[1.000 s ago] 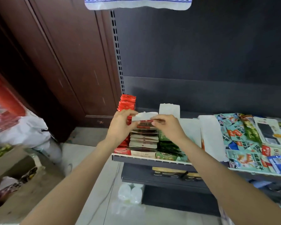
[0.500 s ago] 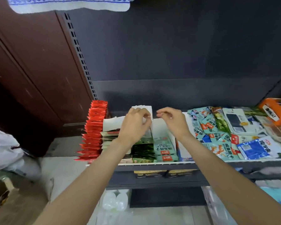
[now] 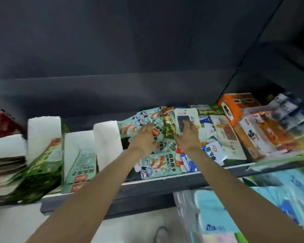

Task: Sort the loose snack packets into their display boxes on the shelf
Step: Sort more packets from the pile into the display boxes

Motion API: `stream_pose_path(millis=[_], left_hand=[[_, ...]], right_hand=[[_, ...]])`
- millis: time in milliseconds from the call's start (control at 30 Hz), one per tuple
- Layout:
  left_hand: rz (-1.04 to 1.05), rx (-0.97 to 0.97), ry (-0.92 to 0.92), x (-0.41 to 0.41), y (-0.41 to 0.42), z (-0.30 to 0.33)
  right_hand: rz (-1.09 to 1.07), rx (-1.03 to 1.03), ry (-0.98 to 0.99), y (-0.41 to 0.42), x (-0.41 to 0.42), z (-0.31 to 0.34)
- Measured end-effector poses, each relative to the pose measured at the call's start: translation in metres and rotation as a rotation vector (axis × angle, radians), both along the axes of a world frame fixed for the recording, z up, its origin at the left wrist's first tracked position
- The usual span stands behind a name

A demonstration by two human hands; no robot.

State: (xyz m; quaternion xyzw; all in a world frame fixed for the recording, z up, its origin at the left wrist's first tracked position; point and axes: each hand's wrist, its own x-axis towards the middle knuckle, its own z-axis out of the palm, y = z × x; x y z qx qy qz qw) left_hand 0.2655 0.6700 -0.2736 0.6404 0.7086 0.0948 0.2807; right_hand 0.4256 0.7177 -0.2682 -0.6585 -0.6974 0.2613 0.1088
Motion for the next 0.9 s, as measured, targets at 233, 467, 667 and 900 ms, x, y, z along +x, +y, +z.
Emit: stream_pose_path(millis=[233, 467, 667, 900], left_hand=[[0.042, -0.146, 0.034, 0.011, 0.008, -0.035], [0.183, -0.077, -0.130, 0.012, 0.010, -0.030], [0.540, 0.082, -0.767, 0.011, 0.006, 0.003], [0.663, 0.526, -0.615, -0.059, -0.049, 0.058]], right_hand=[[0.224, -0.009, -0.247, 0.030, 0.007, -0.035], [0.411, 0.215, -0.232, 0.018, -0.006, -0.012], [0.038, 0.010, 0.570, 0.008, -0.013, 0.041], [0.197, -0.165, 0.729, -0.038, -0.068, 0.082]])
